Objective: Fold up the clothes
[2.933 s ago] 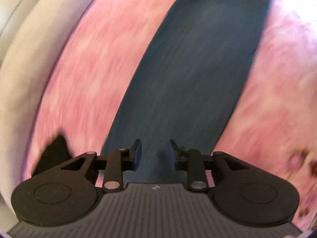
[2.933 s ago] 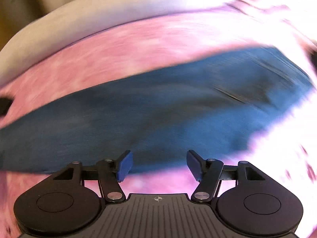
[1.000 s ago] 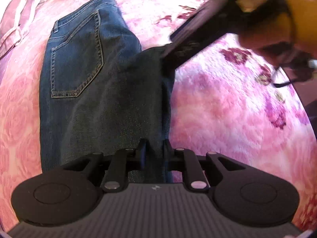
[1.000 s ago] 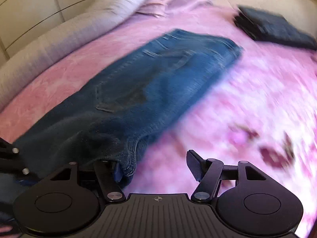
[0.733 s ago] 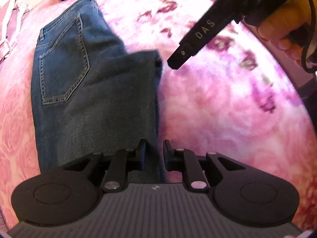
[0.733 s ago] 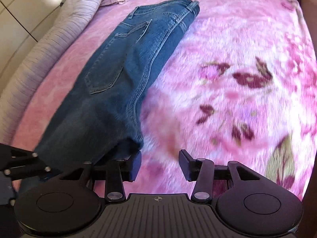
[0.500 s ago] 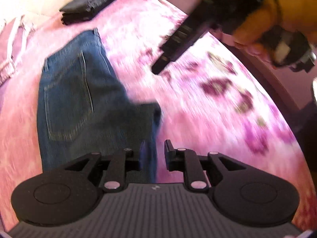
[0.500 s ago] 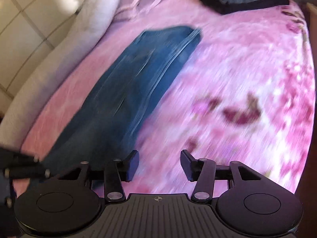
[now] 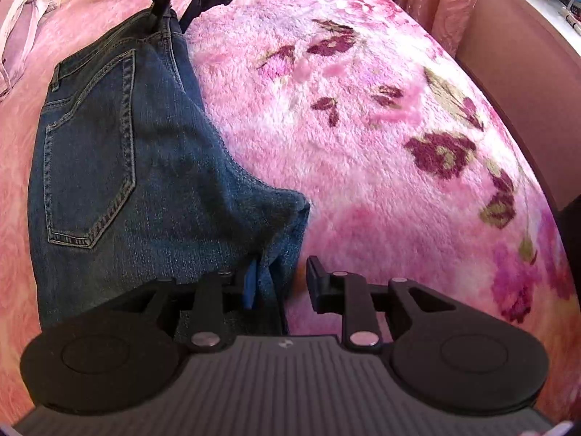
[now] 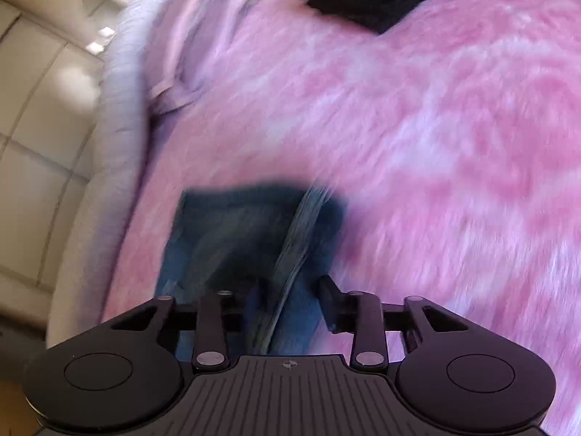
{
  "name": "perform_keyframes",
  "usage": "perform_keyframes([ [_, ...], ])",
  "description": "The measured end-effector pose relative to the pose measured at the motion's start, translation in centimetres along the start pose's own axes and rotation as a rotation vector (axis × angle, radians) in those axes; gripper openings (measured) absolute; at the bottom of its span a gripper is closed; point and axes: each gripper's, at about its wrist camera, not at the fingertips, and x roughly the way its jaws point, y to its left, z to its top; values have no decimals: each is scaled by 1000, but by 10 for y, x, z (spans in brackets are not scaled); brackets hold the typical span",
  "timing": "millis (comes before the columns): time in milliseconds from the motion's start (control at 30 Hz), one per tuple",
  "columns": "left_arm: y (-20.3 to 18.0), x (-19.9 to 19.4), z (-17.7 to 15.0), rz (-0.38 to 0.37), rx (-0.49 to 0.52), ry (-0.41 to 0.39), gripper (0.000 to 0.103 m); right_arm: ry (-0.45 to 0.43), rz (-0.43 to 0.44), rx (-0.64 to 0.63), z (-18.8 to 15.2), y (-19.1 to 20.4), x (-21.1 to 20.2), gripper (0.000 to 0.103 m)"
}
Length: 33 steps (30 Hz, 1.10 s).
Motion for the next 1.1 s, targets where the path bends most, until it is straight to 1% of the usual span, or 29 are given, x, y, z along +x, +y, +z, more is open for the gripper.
perform_keyframes([
  [100,-2,-3,2,-4,-14,15,23,31,-15,7,15,-3,7,34],
  [200,0,-12,2,-21,-58,37,23,17,-26,-32,7,0,-10,35],
  [267,2,-24,-2,-5,-102,27,23,2,-34,-39,-2,3,-28,40],
  [300,4,-32,-7,17,-138,17,23,3,-36,-56,-11,6,-38,42],
  [367,10,-42,-23,68,-240,20,23,18,-9,-112,-34,18,-58,43],
  [433,16,-45,-41,104,-345,49,24,61,31,-203,-64,35,-70,44],
  [500,20,-41,-65,120,-452,103,26,134,68,-285,-100,52,-72,44],
  [567,20,-36,-91,122,-555,152,28,211,101,-369,-136,68,-71,44],
  [633,14,-43,-110,137,-614,152,28,305,113,-460,-172,80,-64,44],
  [667,10,-49,-115,153,-622,167,28,357,102,-500,-188,84,-59,44],
  [700,7,-55,-121,168,-629,183,27,391,83,-537,-200,87,-58,46],
  [767,-1,-71,-135,197,-665,198,26,398,28,-588,-212,93,-66,49],
  [833,-10,-89,-150,226,-713,203,26,407,16,-590,-216,94,-78,53],
  [900,-22,-108,-166,263,-754,208,26,401,-27,-638,-219,99,-93,63],
  [1000,-42,-137,-190,320,-805,213,28,356,-86,-738,-226,114,-120,66],
  [1067,-56,-155,-206,351,-836,213,31,320,-114,-765,-231,124,-138,67],
  [1100,-63,-166,-219,366,-852,204,32,298,-125,-769,-234,130,-146,68],
])
